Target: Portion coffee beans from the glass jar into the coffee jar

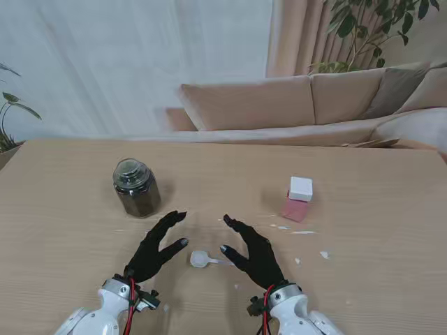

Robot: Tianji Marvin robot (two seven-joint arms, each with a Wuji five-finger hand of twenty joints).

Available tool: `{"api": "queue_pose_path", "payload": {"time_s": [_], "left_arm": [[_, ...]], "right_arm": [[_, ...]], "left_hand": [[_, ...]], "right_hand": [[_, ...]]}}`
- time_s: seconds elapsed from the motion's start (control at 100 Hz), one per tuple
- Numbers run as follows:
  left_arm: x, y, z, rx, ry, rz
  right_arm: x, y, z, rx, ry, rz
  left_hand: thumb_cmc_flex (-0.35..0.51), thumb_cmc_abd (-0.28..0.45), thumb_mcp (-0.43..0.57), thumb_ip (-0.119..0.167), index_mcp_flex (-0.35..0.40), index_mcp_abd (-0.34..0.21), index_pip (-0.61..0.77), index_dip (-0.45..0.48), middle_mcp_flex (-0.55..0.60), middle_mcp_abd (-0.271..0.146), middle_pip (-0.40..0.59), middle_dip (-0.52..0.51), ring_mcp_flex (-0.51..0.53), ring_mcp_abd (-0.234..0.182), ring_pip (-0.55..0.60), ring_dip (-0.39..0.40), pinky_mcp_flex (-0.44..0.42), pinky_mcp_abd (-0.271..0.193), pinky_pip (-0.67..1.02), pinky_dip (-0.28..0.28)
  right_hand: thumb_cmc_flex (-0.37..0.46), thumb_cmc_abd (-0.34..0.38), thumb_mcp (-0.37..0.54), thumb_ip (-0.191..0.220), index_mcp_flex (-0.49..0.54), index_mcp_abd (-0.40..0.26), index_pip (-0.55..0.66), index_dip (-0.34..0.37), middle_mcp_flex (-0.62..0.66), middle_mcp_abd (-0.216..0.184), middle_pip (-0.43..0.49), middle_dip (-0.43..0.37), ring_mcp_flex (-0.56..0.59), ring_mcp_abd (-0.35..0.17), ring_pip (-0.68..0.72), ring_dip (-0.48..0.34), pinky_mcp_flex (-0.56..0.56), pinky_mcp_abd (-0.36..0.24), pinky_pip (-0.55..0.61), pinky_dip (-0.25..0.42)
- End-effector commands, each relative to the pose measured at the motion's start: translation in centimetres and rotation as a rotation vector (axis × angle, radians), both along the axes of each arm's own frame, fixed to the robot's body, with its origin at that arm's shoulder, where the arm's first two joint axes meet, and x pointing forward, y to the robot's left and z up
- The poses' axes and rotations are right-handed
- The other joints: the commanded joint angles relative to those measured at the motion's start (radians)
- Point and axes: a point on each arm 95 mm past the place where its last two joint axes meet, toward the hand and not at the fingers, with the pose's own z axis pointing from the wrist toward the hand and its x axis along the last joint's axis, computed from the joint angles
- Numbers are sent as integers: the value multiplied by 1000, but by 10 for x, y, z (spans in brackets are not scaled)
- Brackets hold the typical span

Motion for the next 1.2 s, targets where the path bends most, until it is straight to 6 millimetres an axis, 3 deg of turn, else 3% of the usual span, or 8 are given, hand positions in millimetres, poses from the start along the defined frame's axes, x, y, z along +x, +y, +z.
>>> {"api": "queue_pose_path", "payload": {"time_s": [0.0, 0.81, 0.84, 0.87, 0.88, 0.91, 0.96, 1.19], "left_arm": [[-3, -4, 0, -9, 6, -18], [-5, -6, 0, 11, 14, -41], [-5, -6, 0, 16, 10, -42], [-6, -6, 0, 23, 5, -42], [-6, -6, 0, 26, 4, -43], [-7, -6, 0, 33, -3, -45], [-7, -5, 2, 40, -15, -47], [8, 8, 36, 146, -97, -56]], "right_arm": [[-3, 3, 0, 3, 9, 14], [-3, 4, 1, -3, -12, 12], [-4, 4, 2, -4, -14, 12], [-5, 5, 2, -3, -16, 10], [-5, 5, 2, -3, -17, 10], [-6, 5, 3, -1, -17, 10], [-8, 6, 4, 1, -18, 9], [-10, 6, 7, 12, -23, 7]], "left_hand": [[-1, 37, -26, 0, -30, -18, 14, 4, 2, -17, 5, 9, -19, -34, -6, 5, -3, -23, -5, 5], [25, 19, -20, 7, -25, -14, 21, 6, 7, -12, 21, 19, -19, -28, -1, 17, -5, -18, 5, 18], [21, 11, -5, 6, -19, -6, 30, 11, 11, -3, 43, 39, -22, -15, 19, 66, -17, -6, 45, 77], [8, -3, 27, 5, -17, 16, 39, 17, 20, 9, 72, 64, -21, 1, 37, 168, -33, 10, 100, 208], [8, -3, 27, 5, -17, 16, 39, 17, 20, 9, 72, 64, -21, 1, 37, 168, -33, 10, 100, 208], [2, -13, 51, 4, -12, 22, 49, 22, 23, 16, 99, 82, -26, 10, 59, 235, -42, 20, 129, 295], [-1, -25, 70, 4, -8, 41, 64, 31, 19, 23, 86, 80, -28, 19, 69, 291, -48, 26, 150, 365], [2, -48, 84, 4, 4, 46, 76, 37, 33, 32, 136, 116, -29, 26, 67, 320, -51, 35, 154, 406]], "right_hand": [[2, 1, -18, 27, 0, -32, 2, 4, -2, -33, 1, 1, -1, -55, -11, 0, -7, -9, -22, 15], [6, -2, -19, 31, 3, -29, 9, 3, 5, -30, 4, 2, 4, -53, -9, 1, -5, -7, -20, 19], [6, -3, -19, 31, 4, -29, 10, 3, 5, -31, 4, 2, 4, -53, -9, 1, -4, -7, -20, 20], [6, -4, -19, 31, 4, -29, 10, 4, 6, -31, 4, 2, 5, -53, -9, 1, -4, -7, -19, 20], [6, -4, -19, 31, 5, -29, 10, 4, 6, -30, 4, 2, 5, -53, -9, 1, -4, -6, -19, 20], [6, -3, -19, 31, 4, -29, 11, 3, 6, -31, 4, 2, 5, -53, -9, 1, -3, -6, -19, 20], [6, -3, -19, 32, 4, -29, 10, 3, 6, -30, 3, 2, 5, -53, -9, 1, -4, -6, -19, 20], [8, -5, -19, 32, 3, -29, 11, 3, 5, -30, 3, 2, 4, -52, -9, 1, -4, -7, -17, 21]]}}
